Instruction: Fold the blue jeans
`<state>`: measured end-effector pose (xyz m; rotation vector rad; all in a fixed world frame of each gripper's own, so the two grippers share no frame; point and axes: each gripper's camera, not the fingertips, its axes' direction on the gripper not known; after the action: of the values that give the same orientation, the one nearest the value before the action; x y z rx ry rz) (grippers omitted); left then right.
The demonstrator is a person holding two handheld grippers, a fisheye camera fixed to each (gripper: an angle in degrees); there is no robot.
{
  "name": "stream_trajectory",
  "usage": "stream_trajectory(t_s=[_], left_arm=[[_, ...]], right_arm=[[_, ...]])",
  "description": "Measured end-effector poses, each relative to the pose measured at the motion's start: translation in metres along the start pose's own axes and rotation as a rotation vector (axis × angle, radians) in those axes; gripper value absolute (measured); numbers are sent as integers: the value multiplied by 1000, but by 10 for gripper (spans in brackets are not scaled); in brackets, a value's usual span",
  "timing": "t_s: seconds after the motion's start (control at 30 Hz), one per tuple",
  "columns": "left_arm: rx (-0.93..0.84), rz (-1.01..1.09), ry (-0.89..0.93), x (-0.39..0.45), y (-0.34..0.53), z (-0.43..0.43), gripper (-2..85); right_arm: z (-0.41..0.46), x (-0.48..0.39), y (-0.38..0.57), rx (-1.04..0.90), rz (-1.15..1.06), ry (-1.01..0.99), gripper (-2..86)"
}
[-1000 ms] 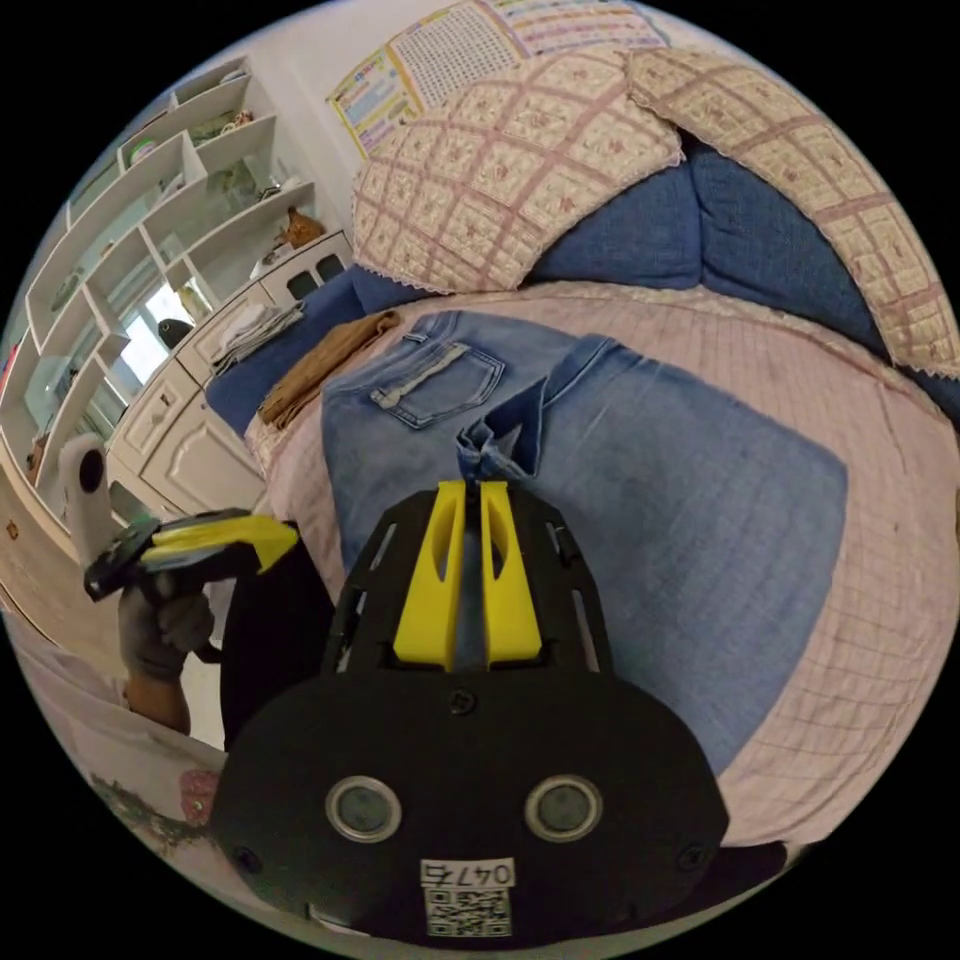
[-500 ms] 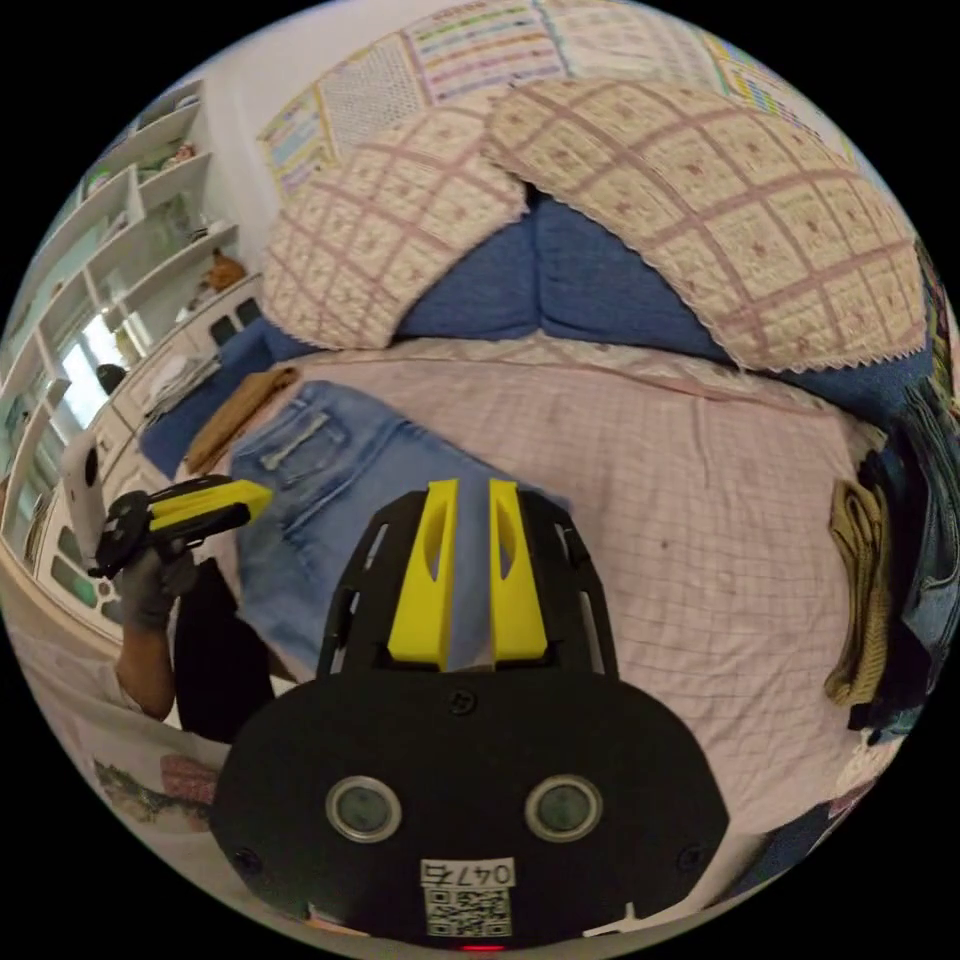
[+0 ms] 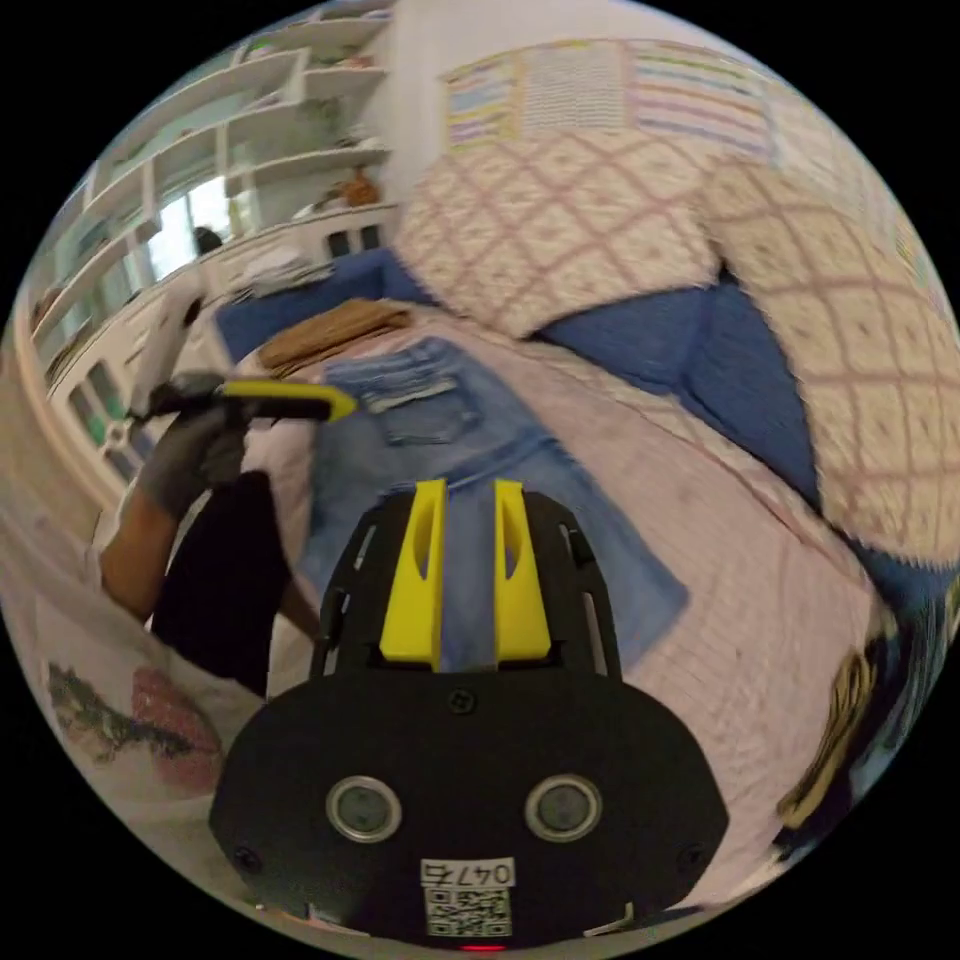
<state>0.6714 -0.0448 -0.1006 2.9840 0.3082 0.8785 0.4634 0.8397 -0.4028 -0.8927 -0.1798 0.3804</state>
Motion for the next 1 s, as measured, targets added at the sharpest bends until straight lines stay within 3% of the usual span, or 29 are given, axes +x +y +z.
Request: stream_trajectory(t_s=[0.07, 0.17, 0.47, 0.83, 1.0], left_arm=[[29, -155, -36, -54, 32, -7, 52], [29, -340, -28, -115, 74, 0, 121], [118, -638, 202, -224, 153, 56, 138], [188, -766, 310, -270, 204, 91, 118], [250, -779, 160, -262, 220, 71, 133]], right_arm=[[19, -30, -11, -37, -109, -57, 45], [52, -60, -22, -115, -213, 36, 57], [83, -68, -39, -197, -248, 97, 22], [51, -8, -42, -48, 8, -157, 10], [50, -13, -42, -63, -55, -142, 13]])
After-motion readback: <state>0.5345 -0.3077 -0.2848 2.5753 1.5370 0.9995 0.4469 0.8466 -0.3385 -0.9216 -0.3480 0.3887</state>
